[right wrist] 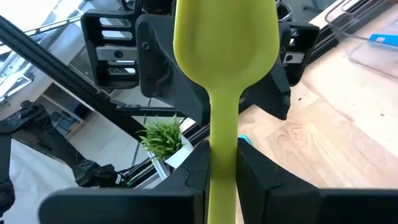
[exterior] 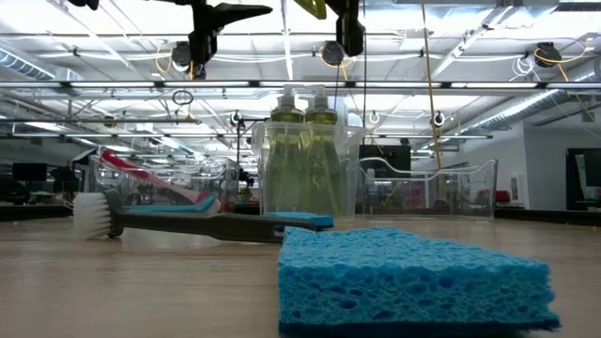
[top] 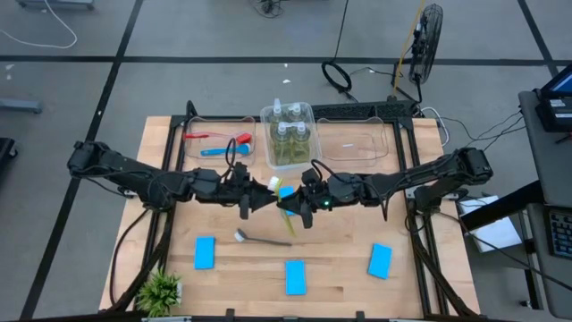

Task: Pick & Place Kitchen Sink Supplies
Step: Put the yellow and green dish brush into the left transparent bin

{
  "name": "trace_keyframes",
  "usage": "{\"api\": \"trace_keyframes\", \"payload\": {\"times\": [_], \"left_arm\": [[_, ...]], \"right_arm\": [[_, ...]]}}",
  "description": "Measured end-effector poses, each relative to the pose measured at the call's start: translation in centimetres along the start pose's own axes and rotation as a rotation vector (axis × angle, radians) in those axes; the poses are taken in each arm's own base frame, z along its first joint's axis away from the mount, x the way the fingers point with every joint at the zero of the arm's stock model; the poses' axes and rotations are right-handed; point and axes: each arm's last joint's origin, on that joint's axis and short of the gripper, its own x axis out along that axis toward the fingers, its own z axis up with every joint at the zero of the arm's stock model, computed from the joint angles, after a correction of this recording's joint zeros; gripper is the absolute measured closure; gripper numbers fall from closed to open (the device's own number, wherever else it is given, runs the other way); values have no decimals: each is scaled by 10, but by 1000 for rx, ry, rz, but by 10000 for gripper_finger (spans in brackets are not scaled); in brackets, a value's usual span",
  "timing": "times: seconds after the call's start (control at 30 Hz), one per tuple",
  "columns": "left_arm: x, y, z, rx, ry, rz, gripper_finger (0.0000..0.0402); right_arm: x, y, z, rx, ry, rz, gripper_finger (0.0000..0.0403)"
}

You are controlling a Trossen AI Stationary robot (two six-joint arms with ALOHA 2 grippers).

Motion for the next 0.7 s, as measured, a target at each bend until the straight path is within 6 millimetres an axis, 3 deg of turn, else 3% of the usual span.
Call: {"api": "trace_keyframes", "payload": {"times": [0.43, 0.7], "left_arm": [[5, 4, 2, -6, -15, -10, 192], [20, 13, -1, -29, -21, -46, 192]], "right_arm": [[0, -4, 3, 2, -6, -9, 365], [0, -4, 3, 11, -8, -12, 365]]}}
